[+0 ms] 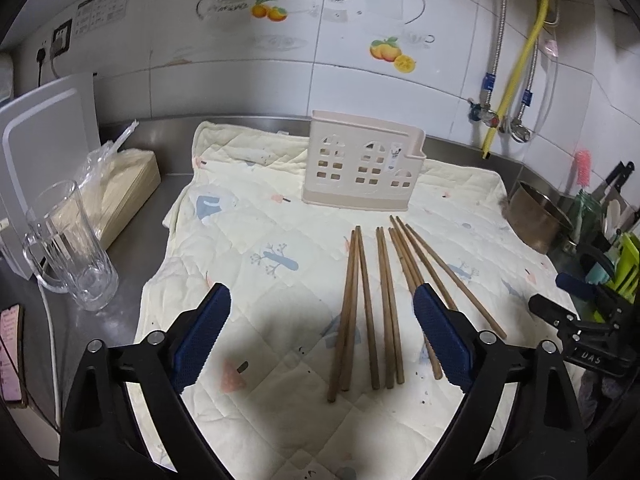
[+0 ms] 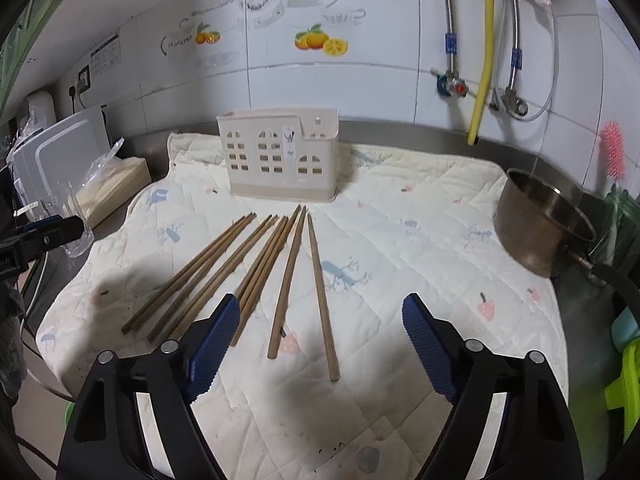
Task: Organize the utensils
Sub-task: 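Lower the left tool and grasp a wooden chopstick while the right tool grasps another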
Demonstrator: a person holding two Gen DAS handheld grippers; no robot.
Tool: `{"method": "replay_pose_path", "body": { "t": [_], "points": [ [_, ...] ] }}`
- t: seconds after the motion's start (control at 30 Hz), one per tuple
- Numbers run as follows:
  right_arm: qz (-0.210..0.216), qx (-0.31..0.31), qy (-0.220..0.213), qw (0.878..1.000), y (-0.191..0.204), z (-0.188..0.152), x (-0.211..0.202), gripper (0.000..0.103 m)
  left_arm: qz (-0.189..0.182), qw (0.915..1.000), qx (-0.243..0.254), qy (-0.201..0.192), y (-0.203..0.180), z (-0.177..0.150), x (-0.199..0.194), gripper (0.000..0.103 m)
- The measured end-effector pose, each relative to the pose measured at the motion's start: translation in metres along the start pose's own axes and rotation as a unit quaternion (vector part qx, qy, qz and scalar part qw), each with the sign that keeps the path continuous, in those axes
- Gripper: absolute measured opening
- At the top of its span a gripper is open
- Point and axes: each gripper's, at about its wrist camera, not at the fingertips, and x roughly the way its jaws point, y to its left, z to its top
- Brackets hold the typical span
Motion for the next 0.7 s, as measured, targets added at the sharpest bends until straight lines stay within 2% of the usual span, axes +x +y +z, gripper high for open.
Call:
{"method": "replay_pose_path", "body": {
  "t": [0.1,0.13,0.27,0.43,0.57,0.7],
  "points": [
    [0.004,0.002,0.016,1.000,-0.001,-0.005,0.010,0.074,0.000,1.0000,-0.002,0.006,0.003,-0.002,0.006,0.085],
    [0.006,0.002,0.023,1.000,-0.001,-0.007,0.014,0.069,0.000,1.0000,-0.003,0.009,0.004,-0.003,0.008,0.083],
    [0.012,0.009,0.046,0.999,-0.003,-0.012,0.027,0.059,-0.004,0.9998,-0.010,0.018,0.007,-0.006,0.016,0.072],
    [0.017,0.017,0.059,0.998,-0.004,-0.016,0.039,0.050,-0.008,0.9994,-0.017,0.027,0.012,-0.010,0.025,0.064],
    [0.026,0.021,0.065,0.997,-0.003,-0.016,0.048,0.043,-0.012,0.9989,-0.026,0.036,0.017,-0.012,0.031,0.052],
    [0.040,0.019,0.067,0.997,0.003,-0.012,0.054,0.037,-0.018,0.9984,-0.026,0.046,0.019,-0.014,0.038,0.044]
  ]
}}
